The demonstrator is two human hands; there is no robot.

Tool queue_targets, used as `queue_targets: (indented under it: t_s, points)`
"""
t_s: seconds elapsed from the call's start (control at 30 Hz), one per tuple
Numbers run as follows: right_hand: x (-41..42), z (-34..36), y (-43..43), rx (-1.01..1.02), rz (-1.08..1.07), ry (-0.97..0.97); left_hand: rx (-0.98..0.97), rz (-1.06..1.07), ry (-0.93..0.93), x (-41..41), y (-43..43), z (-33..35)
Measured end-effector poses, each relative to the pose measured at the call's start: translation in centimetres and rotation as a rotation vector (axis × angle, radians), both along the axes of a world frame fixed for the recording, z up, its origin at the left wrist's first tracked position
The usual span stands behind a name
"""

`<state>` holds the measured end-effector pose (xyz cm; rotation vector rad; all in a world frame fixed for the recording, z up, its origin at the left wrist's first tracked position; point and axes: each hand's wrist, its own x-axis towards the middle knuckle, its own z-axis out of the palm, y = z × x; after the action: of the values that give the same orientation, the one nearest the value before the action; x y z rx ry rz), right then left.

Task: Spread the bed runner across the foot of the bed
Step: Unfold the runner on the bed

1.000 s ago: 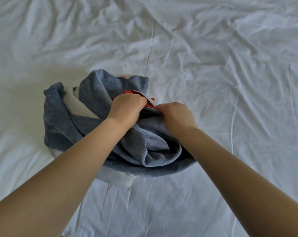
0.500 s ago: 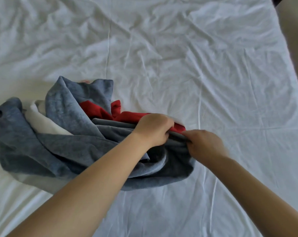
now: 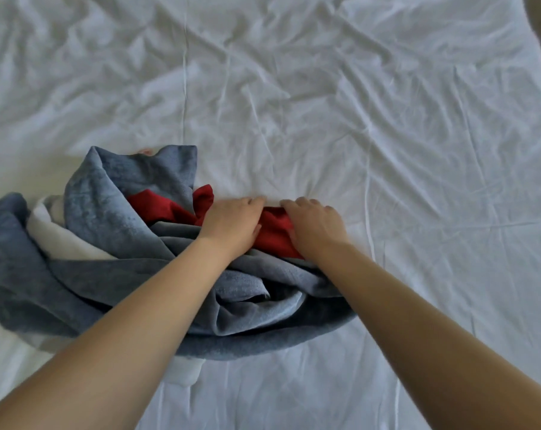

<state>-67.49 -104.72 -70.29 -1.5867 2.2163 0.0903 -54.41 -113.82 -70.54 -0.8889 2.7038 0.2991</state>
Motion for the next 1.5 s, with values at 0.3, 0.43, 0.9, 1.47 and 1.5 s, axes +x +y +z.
queue_targets:
  t_s: [0.3,0.43,0.9,1.47,1.5]
  points:
    - [-4.2,0.5,0.8,-0.133,-0.045,0.077,-0.099,0.013,0.16,-3.2,0.4,-0.4]
    - [-8.8,3.1,2.0,-0.197,-0.189,0.069,-0.124,-0.024,0.307,-8.4,1.1,1.7]
    - [-14.6,4.3,9.5,-0.051,-0.38,0.085,-0.005,-0.163,0.273,-15.3,6.3,3.3]
    - [3.8,6.7,-6.6,-0.253,0.0,0.009,-0.311,0.129,0.217,6.9,-7.1,5.8]
    - [5.2,6.6,-7.6,-0.253,0.02,0.004,-0.324,0.145,0.227,8.3,-7.7,6.0]
